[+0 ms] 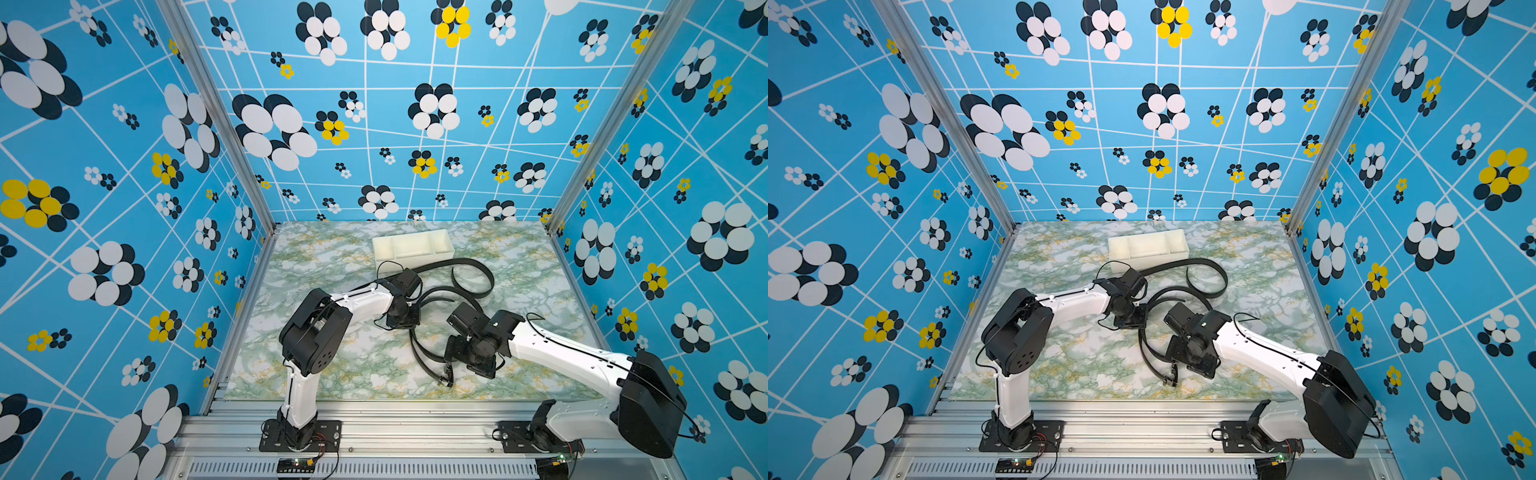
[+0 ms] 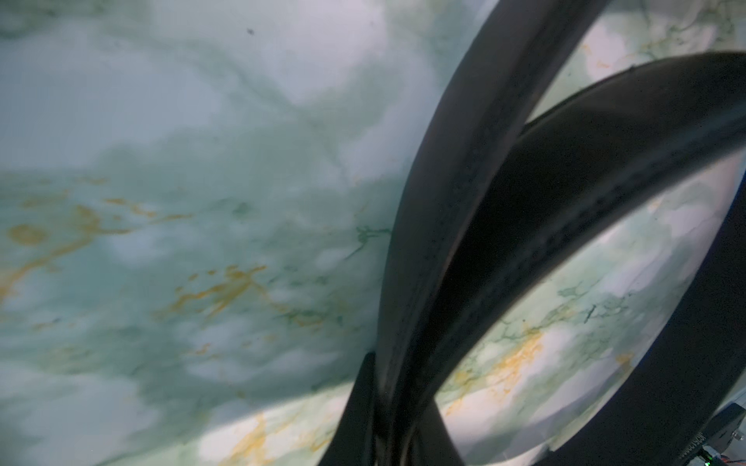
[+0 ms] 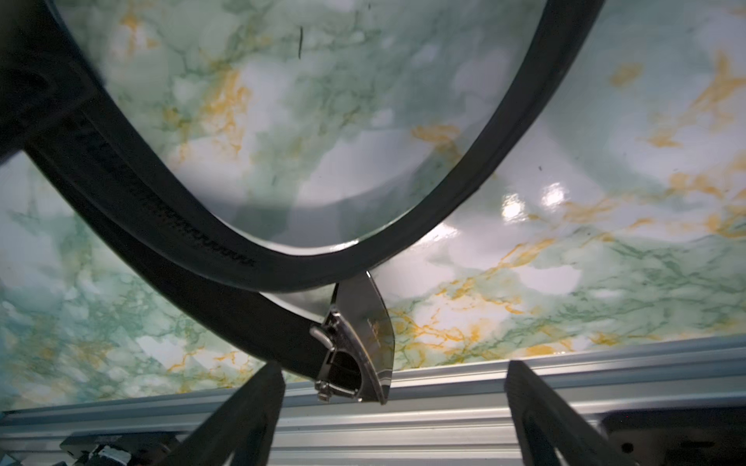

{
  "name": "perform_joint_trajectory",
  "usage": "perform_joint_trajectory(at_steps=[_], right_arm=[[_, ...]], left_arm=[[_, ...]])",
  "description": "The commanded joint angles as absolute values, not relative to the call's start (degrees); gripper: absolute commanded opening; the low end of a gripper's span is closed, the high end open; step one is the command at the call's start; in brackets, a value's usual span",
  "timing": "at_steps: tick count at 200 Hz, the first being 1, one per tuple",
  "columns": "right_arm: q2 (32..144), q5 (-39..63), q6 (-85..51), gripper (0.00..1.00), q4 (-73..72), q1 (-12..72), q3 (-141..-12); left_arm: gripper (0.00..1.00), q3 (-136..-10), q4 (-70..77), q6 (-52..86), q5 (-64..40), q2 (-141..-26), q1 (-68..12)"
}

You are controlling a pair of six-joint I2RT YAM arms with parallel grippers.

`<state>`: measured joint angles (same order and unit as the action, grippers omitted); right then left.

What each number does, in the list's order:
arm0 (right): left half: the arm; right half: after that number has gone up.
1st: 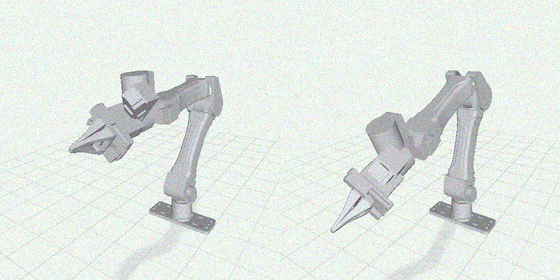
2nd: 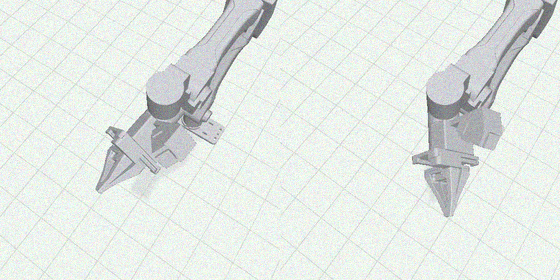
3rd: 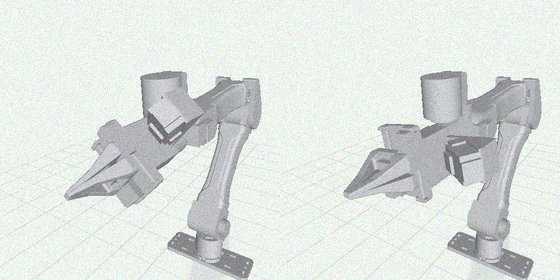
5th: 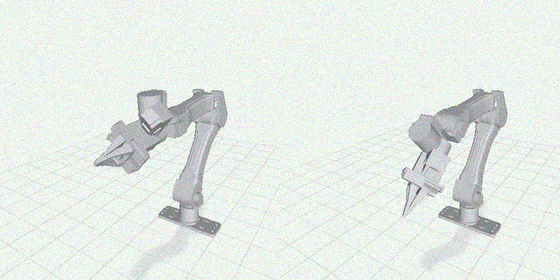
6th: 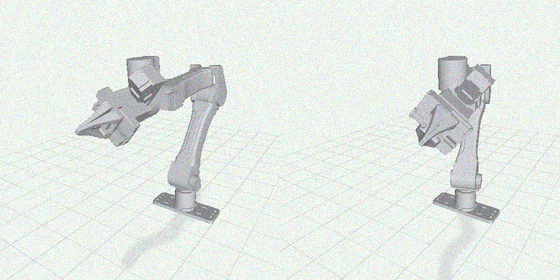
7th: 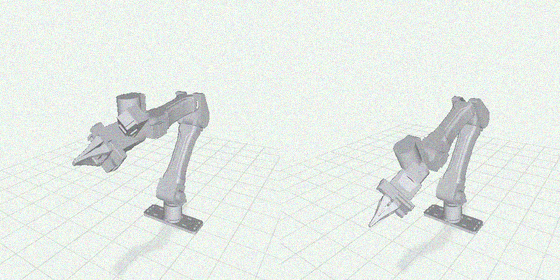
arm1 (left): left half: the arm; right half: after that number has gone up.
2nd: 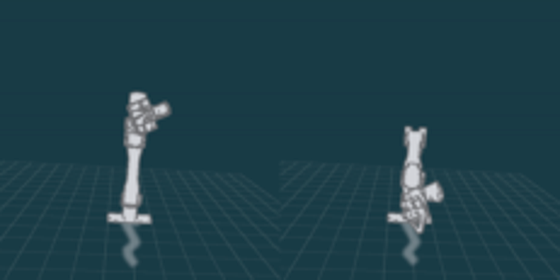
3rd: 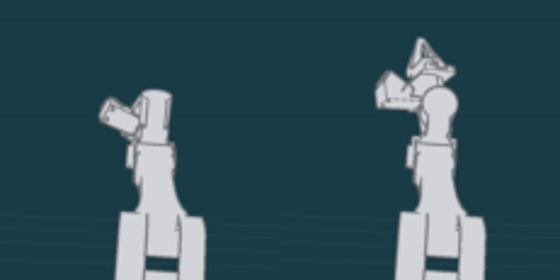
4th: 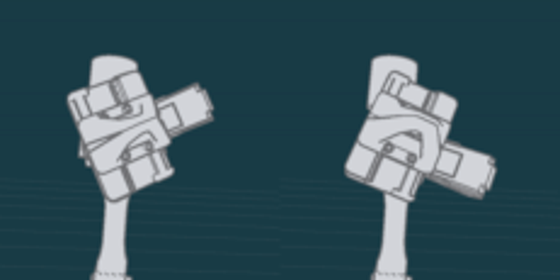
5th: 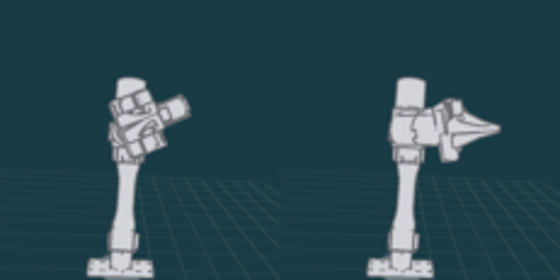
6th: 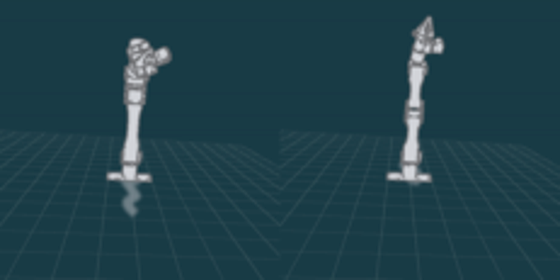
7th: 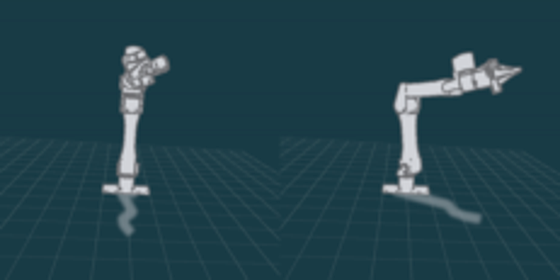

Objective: Place the belts into the storage roll
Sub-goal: Roll the belt at the center of the board.

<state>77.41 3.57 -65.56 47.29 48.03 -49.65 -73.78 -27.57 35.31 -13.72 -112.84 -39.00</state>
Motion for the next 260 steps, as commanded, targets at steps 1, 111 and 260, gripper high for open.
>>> perform_joint_trajectory(at_steps=[1, 111, 260], right_arm=[[79.47, 4.63, -67.40, 0.88, 43.90, 49.42, -47.77], [83.97, 0.43, -67.22, 0.21, 42.87, 50.01, -43.97], [76.03, -13.05, -44.73, 0.19, 47.81, 24.44, -43.38]], left_arm=[[0.02, -73.21, -29.24, 35.15, -11.07, -115.61, -38.38], [0.20, -75.70, -32.08, 35.75, -7.63, -117.79, -37.30], [0.00, -73.57, -45.52, 11.37, 7.08, -115.36, -34.23]])
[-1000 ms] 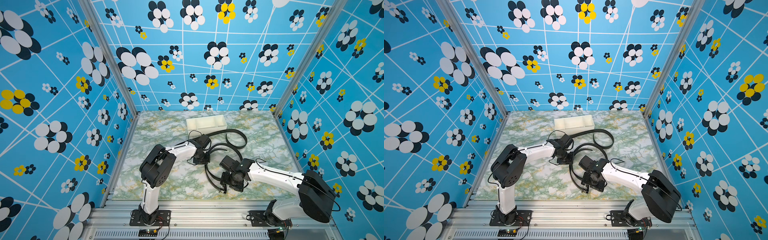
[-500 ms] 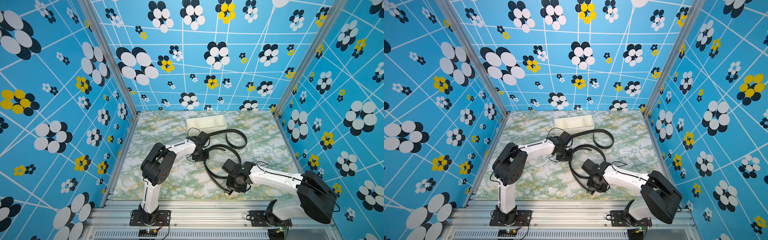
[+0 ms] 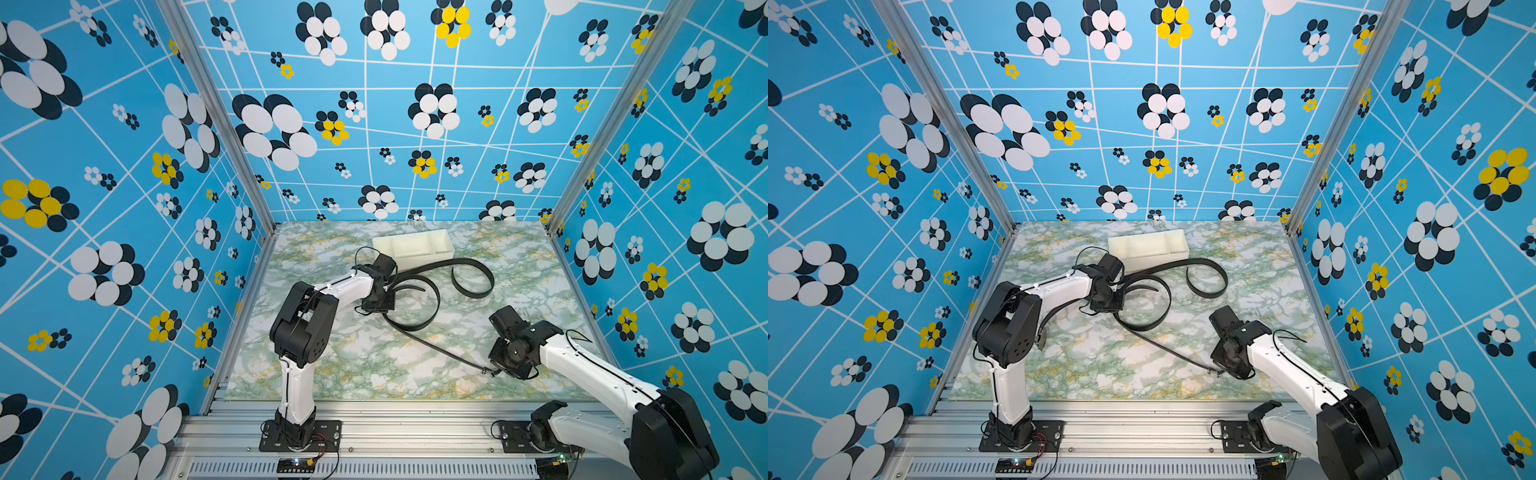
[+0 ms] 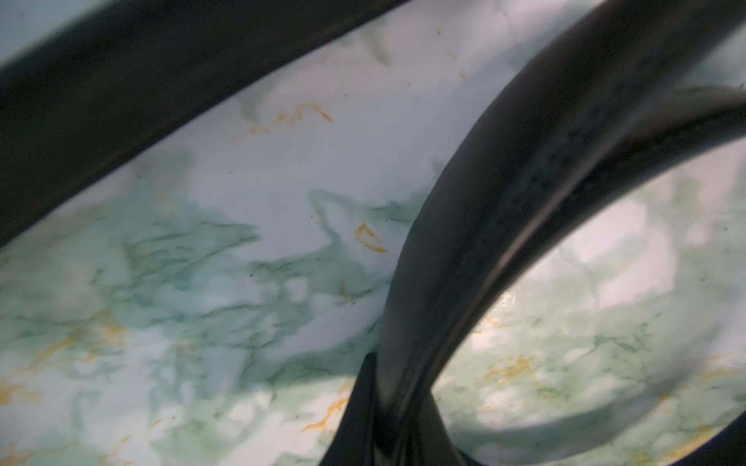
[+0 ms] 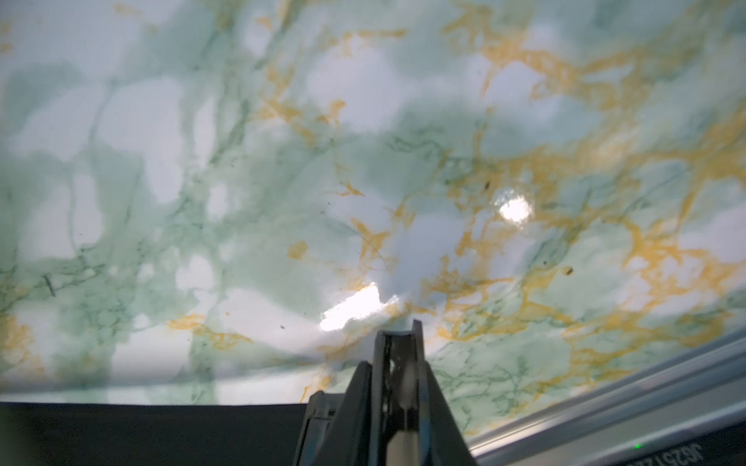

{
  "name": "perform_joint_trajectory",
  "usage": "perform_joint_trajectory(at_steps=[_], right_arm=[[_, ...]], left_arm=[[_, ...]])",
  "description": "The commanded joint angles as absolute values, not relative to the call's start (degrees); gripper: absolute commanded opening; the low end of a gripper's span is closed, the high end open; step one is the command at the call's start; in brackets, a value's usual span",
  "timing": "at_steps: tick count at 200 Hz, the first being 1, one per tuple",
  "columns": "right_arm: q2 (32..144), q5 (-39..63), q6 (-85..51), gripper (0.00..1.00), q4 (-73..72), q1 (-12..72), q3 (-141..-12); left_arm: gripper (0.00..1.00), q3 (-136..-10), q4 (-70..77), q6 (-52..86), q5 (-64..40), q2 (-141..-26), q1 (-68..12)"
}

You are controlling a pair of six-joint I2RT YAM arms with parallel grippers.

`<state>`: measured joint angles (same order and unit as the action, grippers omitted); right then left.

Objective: Place the belts into the storage roll
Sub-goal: Roll the belt at the center of the board.

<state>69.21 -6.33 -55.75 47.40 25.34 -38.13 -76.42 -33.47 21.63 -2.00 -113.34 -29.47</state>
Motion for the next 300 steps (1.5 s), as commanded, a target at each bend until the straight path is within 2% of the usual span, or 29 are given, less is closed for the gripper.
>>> perform_joint_trajectory(at_steps=[1, 47, 83, 97, 112, 126, 138, 167, 190, 231, 284, 300], right_arm=[[76.47, -13.03, -44.34, 0.19, 47.59, 24.39, -43.71], [93.31, -10.84, -30.44, 0.19, 41.05, 23.71, -58.68], [106.50, -1.62, -27.41, 0.24, 37.39, 23.77, -71.62], [110.99, 2.71, -27.61, 0.34, 37.51, 23.84, -76.87], [112.52, 4.52, -29.29, 0.54, 38.77, 24.06, -80.81], [109.87, 3.31, -31.94, 0.62, 40.37, 24.08, -81.32], [105.96, 2.29, -34.71, 0.65, 43.10, 24.16, -80.12], [93.65, 0.45, -43.35, 0.65, 48.82, 24.52, -70.99], [88.67, 4.29, -48.11, 0.64, 46.38, 26.45, -61.41], [91.74, 5.30, -51.75, 0.57, 39.19, 30.60, -57.02], [95.45, 4.84, -52.74, 0.47, 36.85, 30.94, -55.16], [95.47, 4.38, -52.49, 0.39, 36.35, 30.94, -54.07]], left_arm=[[0.00, -73.57, -45.70, 11.18, 7.19, -115.43, -34.43], [0.00, -70.46, -47.53, 4.22, 11.60, -114.16, -43.77], [0.00, -69.93, -47.55, 4.00, 10.48, -114.21, -46.38], [0.05, -69.66, -47.08, 5.26, 9.63, -114.38, -46.25], [0.09, -70.17, -47.28, 6.73, 9.37, -114.73, -46.00], [0.11, -70.45, -46.69, 8.24, 8.78, -114.72, -45.67], [0.12, -71.21, -47.01, 9.79, 8.08, -115.04, -45.26], [0.13, -73.10, -46.90, 11.33, 6.53, -115.97, -45.07], [0.14, -74.84, -47.44, 11.64, 6.17, -117.29, -45.17], [0.17, -75.80, -48.58, 11.77, 6.34, -117.91, -45.10], [0.17, -75.24, -49.31, 12.21, 7.11, -117.68, -45.09], [0.17, -75.31, -49.46, 12.39, 7.35, -117.99, -45.04]])
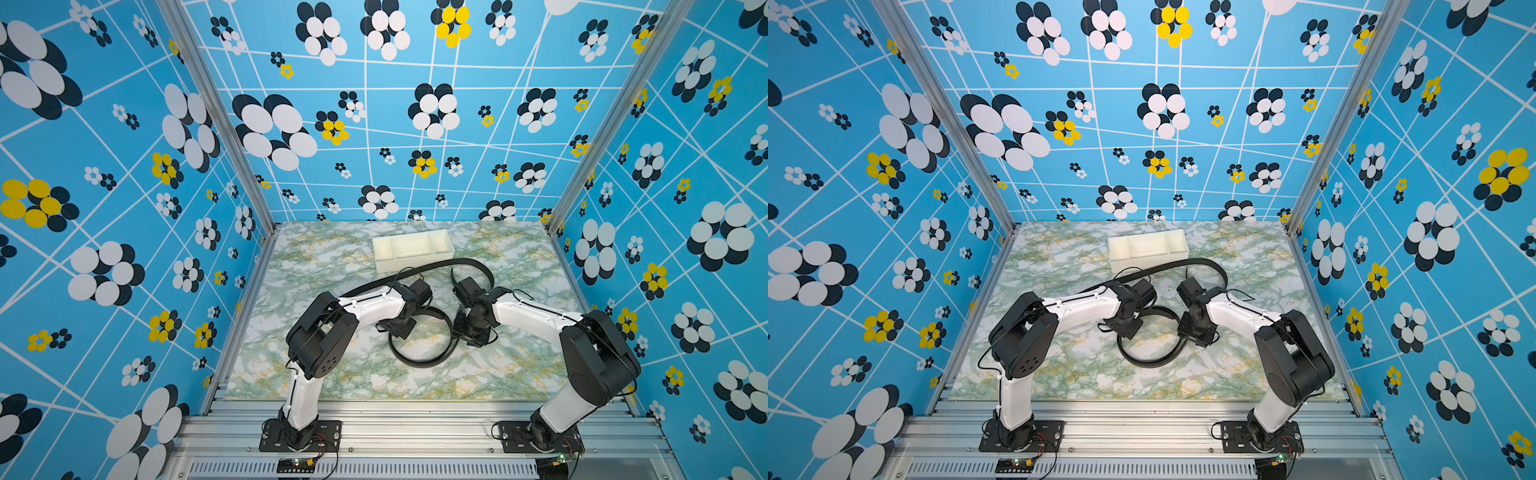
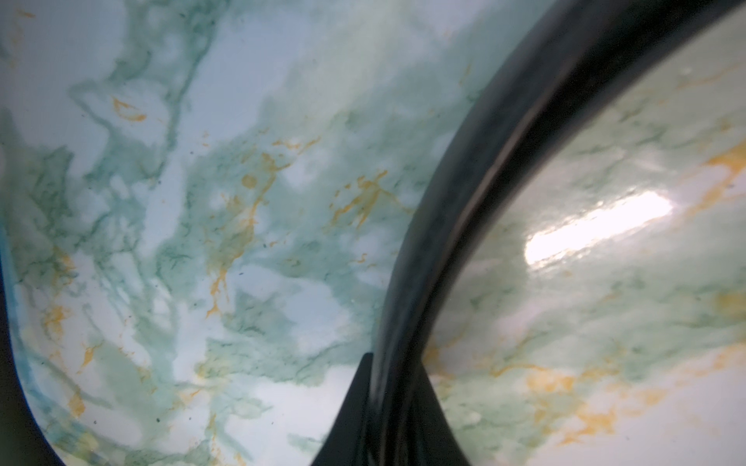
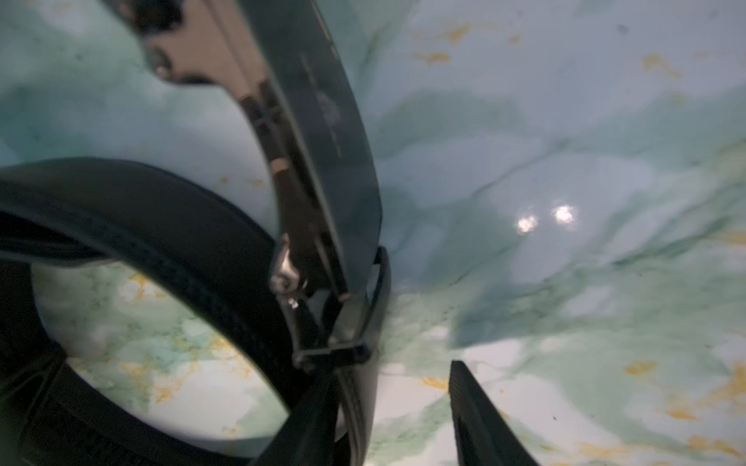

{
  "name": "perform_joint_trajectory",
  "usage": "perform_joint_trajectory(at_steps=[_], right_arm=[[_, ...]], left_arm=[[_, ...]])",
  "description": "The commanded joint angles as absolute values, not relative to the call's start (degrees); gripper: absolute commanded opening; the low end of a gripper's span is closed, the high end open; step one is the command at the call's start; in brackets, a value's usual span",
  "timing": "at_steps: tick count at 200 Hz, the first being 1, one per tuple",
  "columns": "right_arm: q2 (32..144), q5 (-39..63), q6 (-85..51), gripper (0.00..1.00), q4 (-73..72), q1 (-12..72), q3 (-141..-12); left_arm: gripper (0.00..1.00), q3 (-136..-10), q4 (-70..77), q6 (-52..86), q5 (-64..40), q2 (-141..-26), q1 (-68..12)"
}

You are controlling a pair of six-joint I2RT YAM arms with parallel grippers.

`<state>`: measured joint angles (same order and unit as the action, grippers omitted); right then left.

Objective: Place the belts into the storage roll
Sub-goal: Roll the belt at the center of the board.

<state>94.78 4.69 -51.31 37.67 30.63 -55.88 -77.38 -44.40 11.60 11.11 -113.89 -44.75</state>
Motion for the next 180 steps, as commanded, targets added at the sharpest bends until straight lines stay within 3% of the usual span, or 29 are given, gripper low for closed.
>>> perform_joint_trajectory(at_steps=[1, 21, 35, 60, 118, 165, 172, 180], right_arm=[[95.50, 4.34, -52.52, 0.39, 36.37, 30.98, -54.02], [97.08, 3.86, -51.46, 0.20, 36.86, 30.88, -53.37], [97.50, 1.72, -50.29, 0.00, 39.32, 30.69, -53.57], [93.04, -2.99, -48.30, 0.00, 44.02, 26.36, -50.88], [86.69, -10.20, -38.05, 0.00, 49.88, -0.62, -44.84], [88.15, -12.27, -33.86, 0.00, 49.00, -8.00, -46.63], [88.47, -12.82, -33.48, 0.00, 49.29, -8.02, -47.44], [88.74, -11.64, -32.68, 0.00, 48.89, -8.00, -48.09]], left_arm=[[0.17, -75.32, -49.47, 12.35, 7.37, -118.01, -45.02], [0.17, -75.81, -50.11, 12.13, 8.68, -118.93, -44.57], [0.17, -76.44, -51.13, 11.53, 10.36, -119.58, -43.49], [0.18, -76.14, -52.44, 10.09, 13.32, -119.02, -40.23], [0.23, -70.95, -51.52, 7.50, 15.19, -115.25, -30.07], [0.23, -71.34, -52.83, 6.52, 16.22, -114.91, -27.71], [0.20, -71.53, -53.07, 6.29, 16.18, -115.13, -27.70], [0.09, -71.58, -53.00, 5.71, 15.99, -115.22, -27.90]])
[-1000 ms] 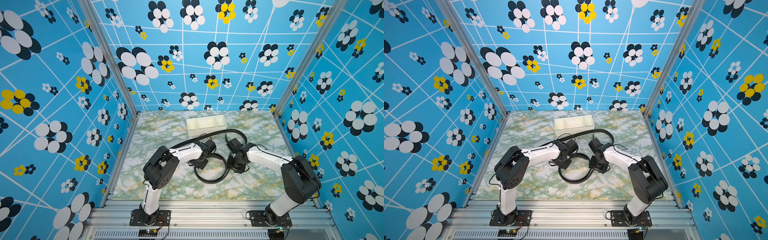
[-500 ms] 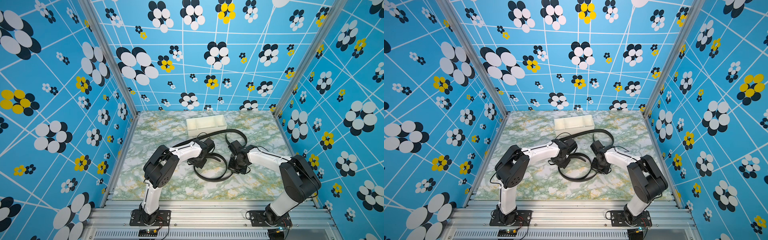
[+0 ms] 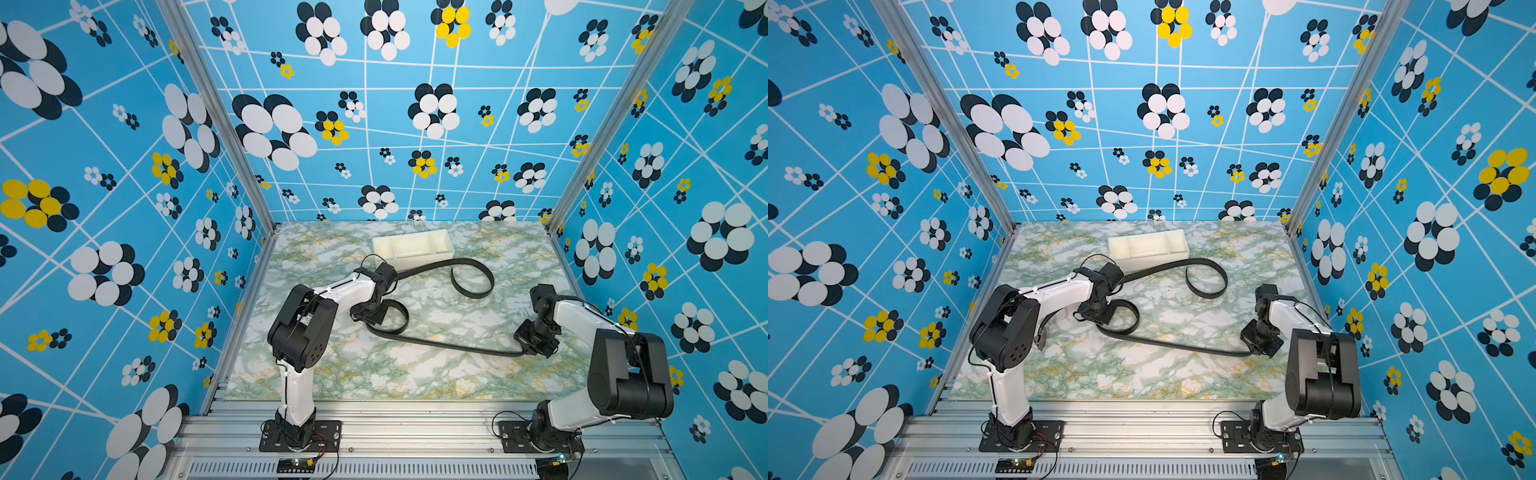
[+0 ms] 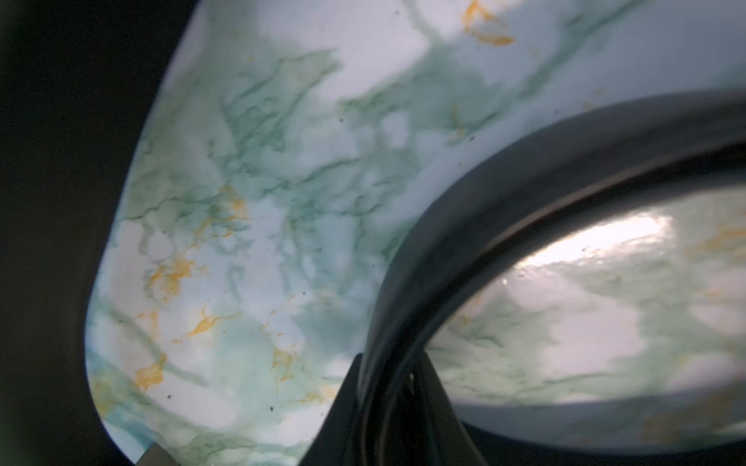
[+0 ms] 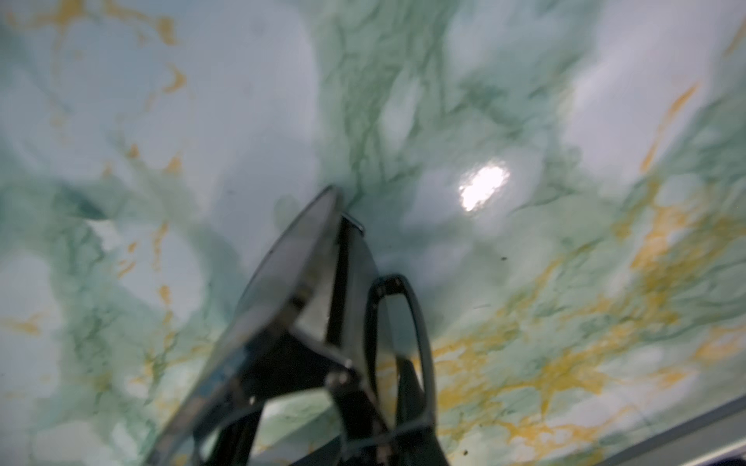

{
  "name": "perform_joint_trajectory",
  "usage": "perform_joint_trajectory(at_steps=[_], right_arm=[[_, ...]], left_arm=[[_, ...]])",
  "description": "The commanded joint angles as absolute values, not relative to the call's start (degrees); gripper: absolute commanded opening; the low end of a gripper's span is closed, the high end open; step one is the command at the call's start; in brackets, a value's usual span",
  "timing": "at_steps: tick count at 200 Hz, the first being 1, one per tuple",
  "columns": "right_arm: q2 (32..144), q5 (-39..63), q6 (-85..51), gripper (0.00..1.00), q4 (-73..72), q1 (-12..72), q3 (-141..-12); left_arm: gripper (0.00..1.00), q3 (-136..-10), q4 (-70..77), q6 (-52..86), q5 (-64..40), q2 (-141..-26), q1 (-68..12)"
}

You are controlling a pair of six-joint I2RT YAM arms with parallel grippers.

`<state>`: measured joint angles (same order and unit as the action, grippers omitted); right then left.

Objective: Place the belts into the storage roll
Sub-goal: Roll the belt at the center of the board.

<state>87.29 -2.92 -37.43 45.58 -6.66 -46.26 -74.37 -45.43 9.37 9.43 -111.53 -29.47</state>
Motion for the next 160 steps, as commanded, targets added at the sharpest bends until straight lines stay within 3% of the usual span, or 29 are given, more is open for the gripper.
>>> perform_joint_trajectory(at_steps=[1, 9, 92, 121, 160], right_arm=[[88.67, -11.31, -32.60, 0.00, 48.75, -8.00, -48.13], [88.30, -8.33, -32.18, 0.00, 47.24, -7.73, -48.04], [88.60, 6.73, -34.24, 0.00, 39.69, 10.55, -47.26], [96.85, 11.00, -32.73, 0.00, 36.40, 16.81, -56.42], [112.53, 18.18, -31.32, 0.00, 34.81, 22.06, -78.00]], left_arm=[[0.07, -71.56, -53.00, 5.62, 15.99, -115.31, -28.01], [0.00, -71.54, -52.96, 4.76, 16.47, -115.55, -28.93], [0.00, -71.03, -50.45, -5.54, 23.83, -119.70, -47.59], [0.00, -70.02, -47.54, -6.85, 20.70, -118.47, -50.64], [0.00, -69.83, -46.89, -6.06, 18.96, -117.08, -51.24]])
